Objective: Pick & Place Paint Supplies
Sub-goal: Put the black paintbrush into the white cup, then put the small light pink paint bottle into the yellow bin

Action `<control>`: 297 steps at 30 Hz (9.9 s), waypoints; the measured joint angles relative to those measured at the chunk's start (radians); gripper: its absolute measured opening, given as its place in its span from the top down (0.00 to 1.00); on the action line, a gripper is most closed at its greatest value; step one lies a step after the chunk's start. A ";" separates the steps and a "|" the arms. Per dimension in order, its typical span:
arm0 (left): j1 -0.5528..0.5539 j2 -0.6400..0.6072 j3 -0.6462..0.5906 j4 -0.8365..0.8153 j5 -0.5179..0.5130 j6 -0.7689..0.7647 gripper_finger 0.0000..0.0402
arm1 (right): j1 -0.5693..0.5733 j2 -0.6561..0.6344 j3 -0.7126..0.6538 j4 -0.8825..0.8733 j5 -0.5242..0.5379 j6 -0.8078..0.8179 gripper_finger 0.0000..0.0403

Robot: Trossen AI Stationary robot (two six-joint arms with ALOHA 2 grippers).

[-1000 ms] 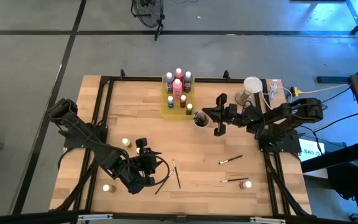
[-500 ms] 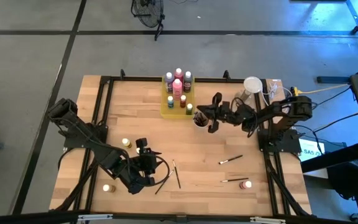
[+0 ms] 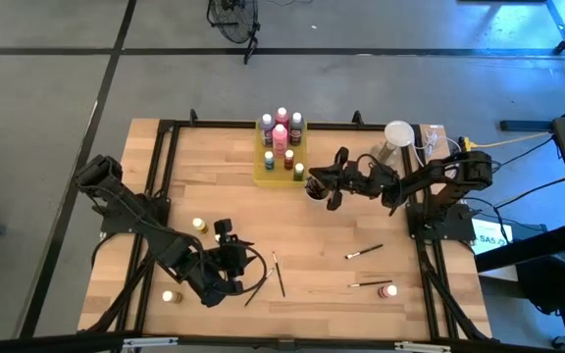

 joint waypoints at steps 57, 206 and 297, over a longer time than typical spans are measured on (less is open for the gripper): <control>-0.003 0.000 0.000 -0.004 0.042 0.000 0.64 | 0.584 -0.908 0.544 -2.058 0.057 0.122 0.47; 0.028 0.000 0.000 -0.008 0.017 0.063 0.64 | 0.844 -0.411 0.652 -1.977 -0.200 1.292 0.03; 0.320 -0.006 0.000 -0.060 -0.073 0.592 0.64 | 1.206 -0.145 0.789 -2.505 -0.045 2.365 0.03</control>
